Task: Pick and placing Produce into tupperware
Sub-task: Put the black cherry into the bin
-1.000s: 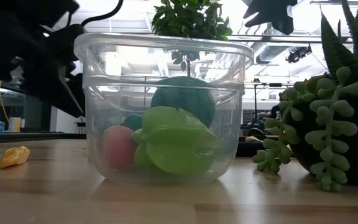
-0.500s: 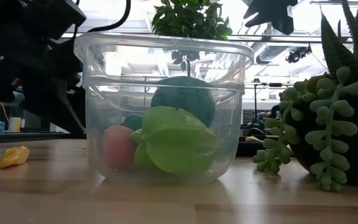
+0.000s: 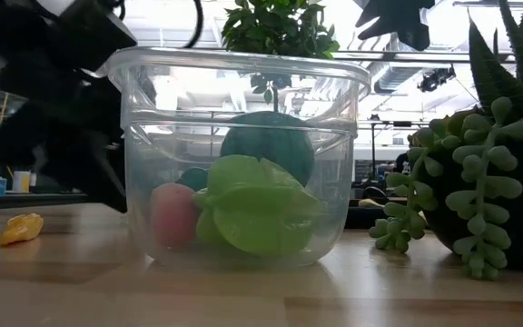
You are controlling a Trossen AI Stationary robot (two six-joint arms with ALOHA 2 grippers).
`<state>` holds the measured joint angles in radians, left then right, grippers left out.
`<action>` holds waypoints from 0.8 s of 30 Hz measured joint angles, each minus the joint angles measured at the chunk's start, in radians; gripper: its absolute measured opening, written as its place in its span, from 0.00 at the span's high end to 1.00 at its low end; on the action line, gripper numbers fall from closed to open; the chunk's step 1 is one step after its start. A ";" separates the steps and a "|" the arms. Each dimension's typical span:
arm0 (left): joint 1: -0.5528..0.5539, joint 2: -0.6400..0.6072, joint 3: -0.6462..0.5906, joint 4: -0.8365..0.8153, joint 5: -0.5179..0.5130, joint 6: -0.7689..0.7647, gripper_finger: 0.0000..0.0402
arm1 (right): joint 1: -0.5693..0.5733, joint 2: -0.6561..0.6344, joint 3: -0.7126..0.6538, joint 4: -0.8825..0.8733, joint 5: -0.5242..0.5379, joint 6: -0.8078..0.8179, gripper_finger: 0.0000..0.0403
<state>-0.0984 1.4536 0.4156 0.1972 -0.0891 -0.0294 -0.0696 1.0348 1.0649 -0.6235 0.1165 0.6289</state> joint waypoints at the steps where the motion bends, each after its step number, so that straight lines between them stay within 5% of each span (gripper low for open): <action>1: 0.014 0.000 0.000 0.005 0.007 0.000 0.38 | 0.000 0.000 0.000 0.000 0.000 0.000 0.79; 7: 0.076 0.000 0.000 0.038 0.098 0.028 0.38 | 0.000 0.000 0.000 0.000 0.003 0.000 0.79; 24: 0.072 0.000 0.000 0.043 0.153 0.070 0.38 | 0.000 0.000 0.000 0.000 0.015 0.000 0.79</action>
<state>-0.0261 1.4532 0.4156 0.2407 0.0634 0.0402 -0.0692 1.0348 1.0649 -0.6235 0.1314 0.6292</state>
